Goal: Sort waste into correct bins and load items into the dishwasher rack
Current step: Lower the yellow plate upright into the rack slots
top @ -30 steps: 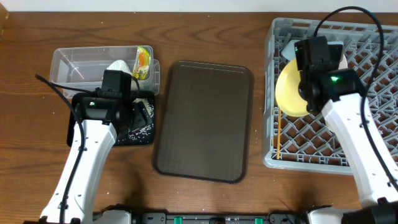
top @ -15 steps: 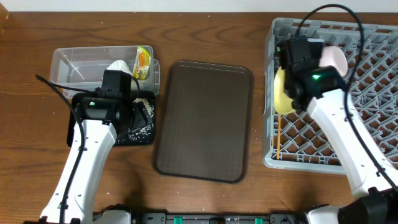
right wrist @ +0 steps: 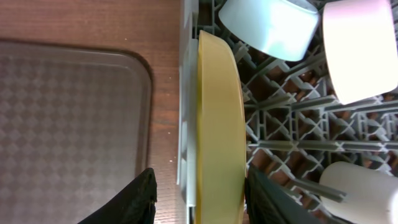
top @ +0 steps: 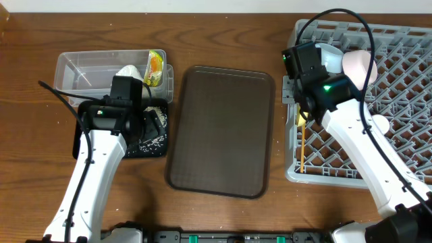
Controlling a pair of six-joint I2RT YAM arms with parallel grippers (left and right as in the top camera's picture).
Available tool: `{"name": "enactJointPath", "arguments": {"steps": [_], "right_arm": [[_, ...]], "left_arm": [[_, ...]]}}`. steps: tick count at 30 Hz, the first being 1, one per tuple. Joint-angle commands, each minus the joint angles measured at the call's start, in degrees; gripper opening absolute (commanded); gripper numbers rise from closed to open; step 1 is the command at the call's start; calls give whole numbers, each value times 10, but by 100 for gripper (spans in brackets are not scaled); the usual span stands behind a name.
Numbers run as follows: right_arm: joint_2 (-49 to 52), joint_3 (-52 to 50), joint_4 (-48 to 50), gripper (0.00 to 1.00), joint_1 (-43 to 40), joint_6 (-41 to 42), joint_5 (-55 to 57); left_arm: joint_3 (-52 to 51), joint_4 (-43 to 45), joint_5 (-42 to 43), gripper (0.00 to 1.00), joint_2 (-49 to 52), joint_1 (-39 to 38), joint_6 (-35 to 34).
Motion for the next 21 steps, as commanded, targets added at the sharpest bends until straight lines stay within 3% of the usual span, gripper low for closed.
{"name": "enactJointPath", "arguments": {"steps": [1, 10, 12, 15, 21], "right_arm": [[-32, 3, 6, 44, -14, 21, -16], [-122, 3, 22, 40, -31, -9, -16], [-127, 3, -3, 33, -35, -9, -28], [-122, 2, -55, 8, -35, -9, -75], [-83, -6, -150, 1, -31, -9, -129]], "left_arm": [[5, -1, -3, 89, -1, 2, -5], [5, -1, -3, 89, -1, 2, -5], [5, -1, -3, 89, -1, 2, -5], [5, -1, -3, 89, -1, 2, -5], [5, -1, -3, 89, -1, 2, -5]]}}
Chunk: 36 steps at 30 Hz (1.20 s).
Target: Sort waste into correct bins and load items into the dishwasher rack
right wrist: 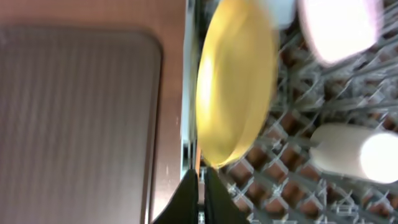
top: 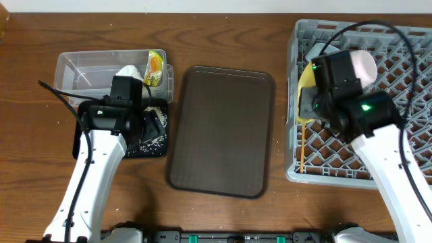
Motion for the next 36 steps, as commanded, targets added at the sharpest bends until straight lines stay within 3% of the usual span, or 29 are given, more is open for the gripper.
{"name": "enactJointPath", "arguments": {"steps": [1, 9, 24, 36], "right_arm": [[29, -10, -30, 1, 3, -2, -37], [76, -61, -40, 1, 13, 47, -35], [79, -198, 87, 1, 40, 49, -53], [79, -205, 70, 1, 47, 47, -140]], "left_arm": [[5, -1, -3, 89, -1, 2, -5], [5, -1, -3, 89, -1, 2, -5], [5, -1, -3, 89, -1, 2, -5], [5, -1, -3, 89, -1, 2, -5]]}}
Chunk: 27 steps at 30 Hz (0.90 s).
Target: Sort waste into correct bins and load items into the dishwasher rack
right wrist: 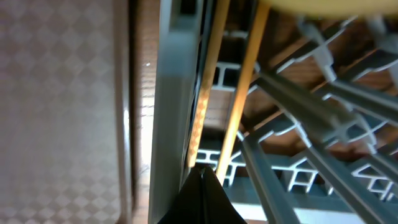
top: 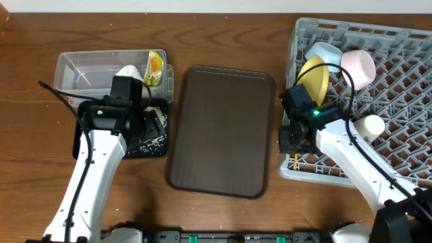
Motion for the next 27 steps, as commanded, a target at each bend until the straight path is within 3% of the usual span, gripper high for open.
{"name": "enactJointPath", "arguments": {"steps": [1, 16, 27], "right_arm": [[1, 0, -2, 1, 10, 4, -52], [-83, 41, 0, 1, 10, -20, -41], [-65, 32, 1, 1, 29, -36, -67]], "left_arm": [[5, -1, -3, 89, -1, 2, -5], [5, -1, -3, 89, -1, 2, -5], [5, -1, -3, 89, -1, 2, -5]]}}
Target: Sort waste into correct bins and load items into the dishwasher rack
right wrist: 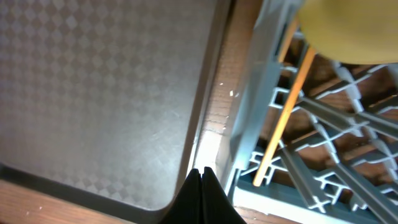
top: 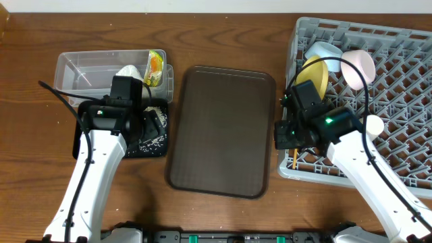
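The grey dishwasher rack on the right holds a yellow plate leaning at its left end, a white bowl, a pink cup, a white cup and wooden chopsticks. My right gripper is shut on nothing. It hangs over the gap between the rack's left wall and the brown tray. My left gripper hovers over the black bin; its jaws do not show clearly.
A clear bin at the back left holds a yellow wrapper and crumpled white paper. White crumbs lie in the black bin. The tray lies in the middle of the wooden table.
My right gripper, still shut, has shifted left from over the rack's left wall and chopsticks to above the strip of table between rack and tray. The left arm is unchanged.
My right gripper first stood open around the yellow plate, which was on edge at the rack's left end. Then the fingers were shut and away from the plate, which leaned in the rack. Later it was low over the rack's near-left corner, and now beside the tray.
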Controlling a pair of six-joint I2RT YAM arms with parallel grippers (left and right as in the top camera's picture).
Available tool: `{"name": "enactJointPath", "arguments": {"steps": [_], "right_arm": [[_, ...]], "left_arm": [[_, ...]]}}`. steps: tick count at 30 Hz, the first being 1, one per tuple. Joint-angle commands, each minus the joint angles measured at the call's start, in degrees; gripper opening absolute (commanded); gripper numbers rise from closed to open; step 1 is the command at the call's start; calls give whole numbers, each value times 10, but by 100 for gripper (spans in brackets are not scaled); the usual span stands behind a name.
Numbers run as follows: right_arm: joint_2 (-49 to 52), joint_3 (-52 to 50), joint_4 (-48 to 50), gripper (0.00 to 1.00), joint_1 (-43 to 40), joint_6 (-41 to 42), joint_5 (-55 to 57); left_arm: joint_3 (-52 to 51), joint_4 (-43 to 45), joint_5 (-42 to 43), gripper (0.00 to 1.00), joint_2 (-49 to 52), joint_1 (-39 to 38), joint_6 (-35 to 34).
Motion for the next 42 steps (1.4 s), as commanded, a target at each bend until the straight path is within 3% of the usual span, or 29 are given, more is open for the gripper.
{"name": "enactJointPath", "arguments": {"steps": [1, 42], "right_arm": [[17, -7, -2, 1, 9, -11, -9], [50, -18, -103, 1, 9, 27, 57]], "left_arm": [[5, -1, -3, 89, -1, 2, -5], [5, -1, -3, 89, -1, 2, -5]]}}
